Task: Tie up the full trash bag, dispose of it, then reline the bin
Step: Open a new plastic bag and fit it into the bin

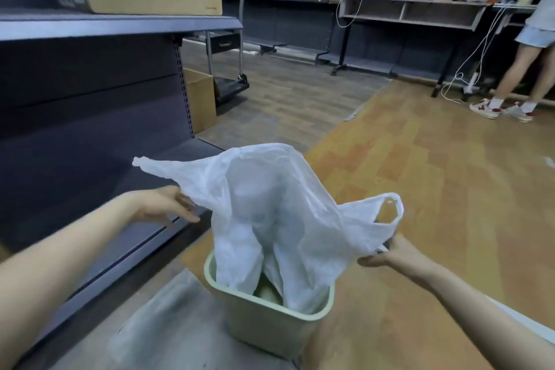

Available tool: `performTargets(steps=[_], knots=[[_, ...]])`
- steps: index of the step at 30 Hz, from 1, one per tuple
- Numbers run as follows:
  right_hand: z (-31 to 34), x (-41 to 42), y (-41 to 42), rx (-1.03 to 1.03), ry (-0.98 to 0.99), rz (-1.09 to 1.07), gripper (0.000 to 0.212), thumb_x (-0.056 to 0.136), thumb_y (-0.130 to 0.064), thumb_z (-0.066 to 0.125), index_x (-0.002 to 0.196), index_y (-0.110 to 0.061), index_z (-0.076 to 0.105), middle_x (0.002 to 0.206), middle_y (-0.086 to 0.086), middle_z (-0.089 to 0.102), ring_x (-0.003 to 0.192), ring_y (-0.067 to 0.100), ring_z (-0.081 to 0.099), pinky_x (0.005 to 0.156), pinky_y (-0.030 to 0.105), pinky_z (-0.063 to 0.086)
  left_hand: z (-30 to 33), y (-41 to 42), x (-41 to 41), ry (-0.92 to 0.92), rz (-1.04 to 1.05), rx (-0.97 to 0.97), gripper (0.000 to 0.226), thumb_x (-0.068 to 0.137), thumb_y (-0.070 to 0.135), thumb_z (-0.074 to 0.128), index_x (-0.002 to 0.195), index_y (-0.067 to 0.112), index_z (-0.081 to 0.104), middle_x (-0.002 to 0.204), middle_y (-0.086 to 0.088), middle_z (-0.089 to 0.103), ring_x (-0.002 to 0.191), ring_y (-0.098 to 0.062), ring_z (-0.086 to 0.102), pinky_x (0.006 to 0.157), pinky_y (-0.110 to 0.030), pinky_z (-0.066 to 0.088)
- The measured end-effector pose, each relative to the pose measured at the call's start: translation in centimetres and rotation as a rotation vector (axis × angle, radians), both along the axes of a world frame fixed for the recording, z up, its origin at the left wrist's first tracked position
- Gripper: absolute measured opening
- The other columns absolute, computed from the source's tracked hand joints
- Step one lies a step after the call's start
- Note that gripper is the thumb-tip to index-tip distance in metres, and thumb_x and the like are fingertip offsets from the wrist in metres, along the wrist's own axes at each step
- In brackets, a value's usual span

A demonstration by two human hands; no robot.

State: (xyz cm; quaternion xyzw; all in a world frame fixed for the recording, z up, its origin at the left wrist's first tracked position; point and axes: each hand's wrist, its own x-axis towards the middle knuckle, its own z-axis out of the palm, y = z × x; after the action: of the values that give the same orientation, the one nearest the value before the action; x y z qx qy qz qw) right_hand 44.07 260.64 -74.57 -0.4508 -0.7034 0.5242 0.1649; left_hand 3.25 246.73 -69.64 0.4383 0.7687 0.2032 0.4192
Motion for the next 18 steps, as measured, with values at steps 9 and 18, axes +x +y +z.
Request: performTargets(steps=[9,18], knots=[[10.7,-3.5,4.6,0.493,0.102,-0.313,0.049,0.095,-0.024,0.054,0.141,-0.013,0.042,0.146,0.002,0.044,0.130,0.017,0.044,0.100,0.029,0.039,12.3,3.7,-4.1,0.450,0.363,0.857,0.038,0.100,0.021,0.045,0.133,0.004,0.053,0.134,-0.012,0.055,0.120,-0.016,0.050,0.097,-0.019,0.031],[5.7,-14.7,-7.0,0.667,-0.575,0.358,0.103,0.069,-0.067,0.064,0.146,-0.013,0.021,0.148,0.005,0.030,0.131,0.024,0.040,0.096,0.036,0.042,2.5,5.1,9.7,1.022,-0.572,0.524,0.077,0.088,0.057,0.043,0.149,0.015,0.023,0.152,-0.001,0.032,0.139,-0.020,0.032,0.113,-0.039,0.024]])
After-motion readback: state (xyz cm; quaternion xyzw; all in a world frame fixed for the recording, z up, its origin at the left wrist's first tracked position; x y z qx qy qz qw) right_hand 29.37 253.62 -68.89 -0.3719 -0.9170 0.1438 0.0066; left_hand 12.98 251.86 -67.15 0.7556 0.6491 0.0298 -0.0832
